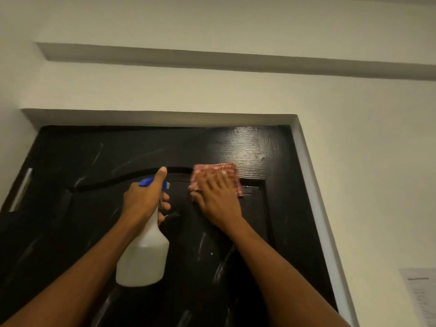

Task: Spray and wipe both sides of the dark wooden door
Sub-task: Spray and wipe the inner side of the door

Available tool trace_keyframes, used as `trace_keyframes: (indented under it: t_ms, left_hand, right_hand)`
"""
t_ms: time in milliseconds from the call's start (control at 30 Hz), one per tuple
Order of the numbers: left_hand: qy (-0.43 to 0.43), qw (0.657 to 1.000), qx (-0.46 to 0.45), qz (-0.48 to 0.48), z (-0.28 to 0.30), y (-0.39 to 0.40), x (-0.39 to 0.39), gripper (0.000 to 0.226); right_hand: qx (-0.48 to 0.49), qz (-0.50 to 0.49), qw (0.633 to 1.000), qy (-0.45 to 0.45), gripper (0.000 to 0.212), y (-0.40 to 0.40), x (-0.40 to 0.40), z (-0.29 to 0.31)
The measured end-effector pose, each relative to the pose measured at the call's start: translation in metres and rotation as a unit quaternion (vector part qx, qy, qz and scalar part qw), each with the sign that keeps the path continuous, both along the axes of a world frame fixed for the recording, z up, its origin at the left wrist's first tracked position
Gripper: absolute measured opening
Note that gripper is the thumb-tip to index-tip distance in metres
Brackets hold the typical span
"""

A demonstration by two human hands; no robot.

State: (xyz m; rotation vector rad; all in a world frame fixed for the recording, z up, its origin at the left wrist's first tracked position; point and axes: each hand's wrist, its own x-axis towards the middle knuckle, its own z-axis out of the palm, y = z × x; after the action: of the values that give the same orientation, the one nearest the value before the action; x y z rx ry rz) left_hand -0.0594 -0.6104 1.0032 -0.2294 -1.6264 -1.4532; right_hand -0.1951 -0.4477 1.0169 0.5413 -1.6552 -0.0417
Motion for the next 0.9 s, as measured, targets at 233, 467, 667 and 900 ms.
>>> trace_keyframes:
  t_ms: [233, 467, 667, 900]
  left_hand:
    - [0.004, 1.000, -0.005, 0.001, 0.001, -0.011, -0.015, 0.050]
    - [-0.002, 0.999, -0.024, -0.022, 0.009, -0.043, -0.030, 0.055]
    - [0.003, 1.000, -0.025, -0.011, 0.025, -0.088, -0.039, 0.057]
    - [0.002, 1.000, -0.016, 0.007, 0.024, -0.130, -0.051, 0.059]
  right_hand:
    - [0.024, -0.033, 0.999, 0.036, 0.062, 0.015, -0.005, -0.006]
    - [-0.348, -0.016, 0.937, -0.010, 0.066, 0.042, -0.021, -0.064]
    - [-0.232, 0.004, 0.973, -0.003, 0.064, -0.063, -0.018, -0.026]
    - [0.044, -0.052, 0.997, 0.021, 0.066, -0.090, -0.023, 0.017]
